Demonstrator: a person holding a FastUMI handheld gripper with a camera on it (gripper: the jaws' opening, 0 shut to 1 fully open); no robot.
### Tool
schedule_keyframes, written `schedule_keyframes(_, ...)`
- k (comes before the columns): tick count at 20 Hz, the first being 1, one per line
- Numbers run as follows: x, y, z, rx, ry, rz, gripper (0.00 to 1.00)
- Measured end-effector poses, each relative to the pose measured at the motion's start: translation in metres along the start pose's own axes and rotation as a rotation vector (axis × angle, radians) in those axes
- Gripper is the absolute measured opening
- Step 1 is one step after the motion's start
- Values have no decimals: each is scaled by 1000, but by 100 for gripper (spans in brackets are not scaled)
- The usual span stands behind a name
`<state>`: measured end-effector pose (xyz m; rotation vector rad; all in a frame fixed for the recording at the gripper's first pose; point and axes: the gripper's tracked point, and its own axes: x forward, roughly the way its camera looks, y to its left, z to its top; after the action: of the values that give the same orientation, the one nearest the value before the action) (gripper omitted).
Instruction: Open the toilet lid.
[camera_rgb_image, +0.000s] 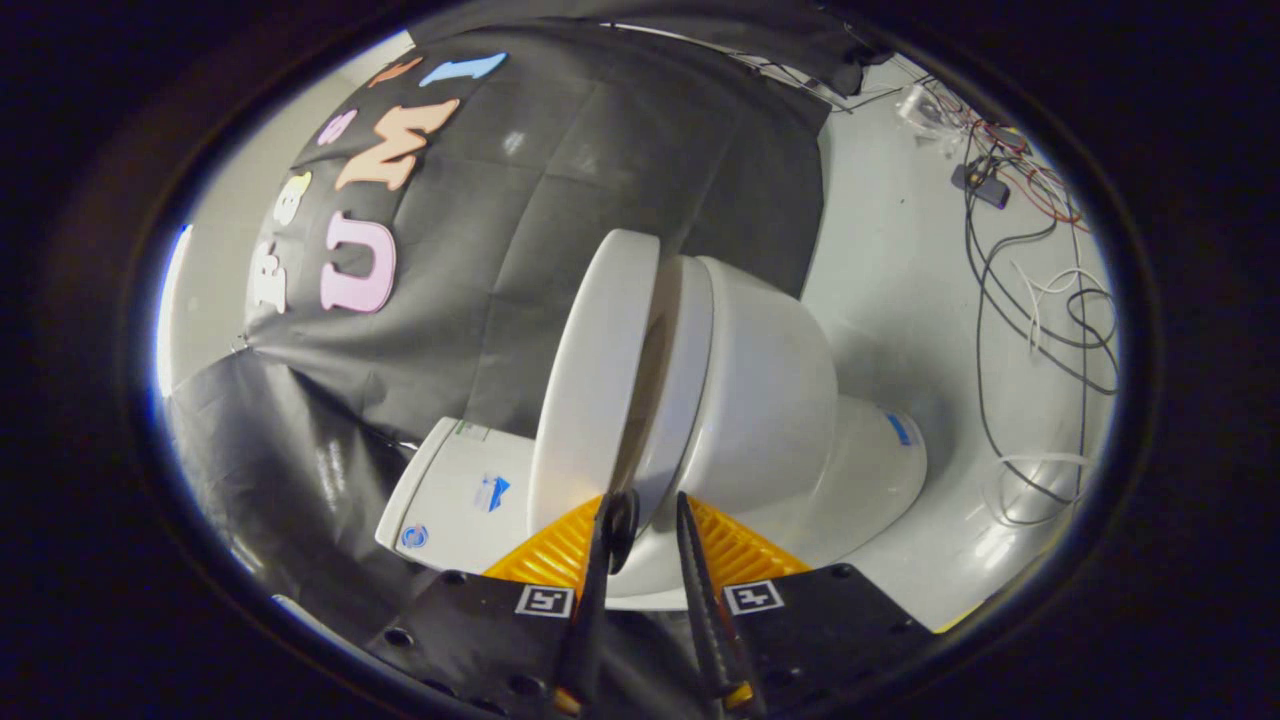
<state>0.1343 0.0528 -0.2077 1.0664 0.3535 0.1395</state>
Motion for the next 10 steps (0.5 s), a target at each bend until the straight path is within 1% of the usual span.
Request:
schedule_keyframes(4, 3, 1, -2, 7, 42, -12, 40)
schedule_keyframes(5, 10, 8, 19, 42, 25, 27, 30)
schedule_keyframes(6, 51, 2, -3, 22, 16, 7, 21)
schedule_keyframes(7, 30, -6, -5, 45, 17, 2, 11)
schedule_keyframes(8, 32, -6, 0, 68, 10, -3, 1)
schedule_keyframes(10, 24, 2, 0, 58, 4, -30, 1)
